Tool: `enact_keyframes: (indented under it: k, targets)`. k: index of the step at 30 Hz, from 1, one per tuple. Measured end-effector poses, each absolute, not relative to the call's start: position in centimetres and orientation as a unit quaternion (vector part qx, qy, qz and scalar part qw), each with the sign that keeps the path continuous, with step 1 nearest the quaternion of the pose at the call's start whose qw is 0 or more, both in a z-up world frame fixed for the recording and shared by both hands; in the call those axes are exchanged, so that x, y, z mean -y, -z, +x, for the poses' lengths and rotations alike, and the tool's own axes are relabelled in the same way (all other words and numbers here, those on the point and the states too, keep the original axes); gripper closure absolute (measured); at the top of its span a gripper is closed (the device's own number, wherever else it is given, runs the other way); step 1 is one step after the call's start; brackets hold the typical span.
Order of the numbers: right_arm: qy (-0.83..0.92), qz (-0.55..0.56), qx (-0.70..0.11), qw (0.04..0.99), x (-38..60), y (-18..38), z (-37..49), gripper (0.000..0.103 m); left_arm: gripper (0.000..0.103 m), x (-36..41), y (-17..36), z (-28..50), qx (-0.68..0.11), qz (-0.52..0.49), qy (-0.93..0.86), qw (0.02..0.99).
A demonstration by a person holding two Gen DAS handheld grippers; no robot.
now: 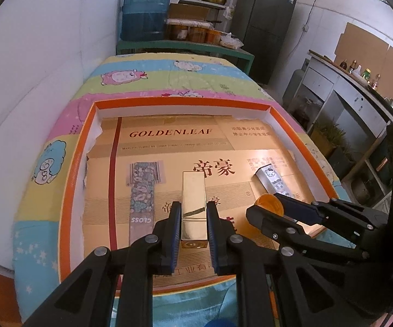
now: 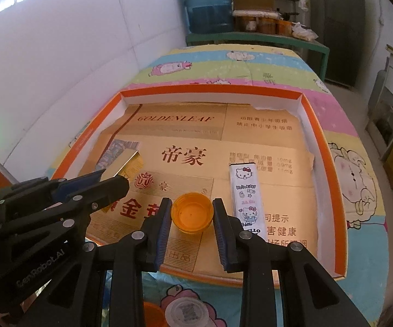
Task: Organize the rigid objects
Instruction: 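Carry the gold case and orange cap into the tray with both grippers, then open both grippers to release the gold case and orange cap in the tray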
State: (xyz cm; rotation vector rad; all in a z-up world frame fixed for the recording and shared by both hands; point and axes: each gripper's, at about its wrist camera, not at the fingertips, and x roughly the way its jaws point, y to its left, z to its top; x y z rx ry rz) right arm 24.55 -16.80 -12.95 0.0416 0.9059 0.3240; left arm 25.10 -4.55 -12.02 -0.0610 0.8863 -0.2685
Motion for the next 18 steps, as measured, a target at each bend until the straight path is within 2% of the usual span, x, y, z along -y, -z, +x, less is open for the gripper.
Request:
enact_keyframes:
  k: [18]
  targets:
    - [-0.161, 0.010, -0.447, 0.880, 16.5, 13.8, 24.8, 0.072, 0.085, 4.4, 13.8, 26.3, -0.453, -0.038, 0.136, 0.880]
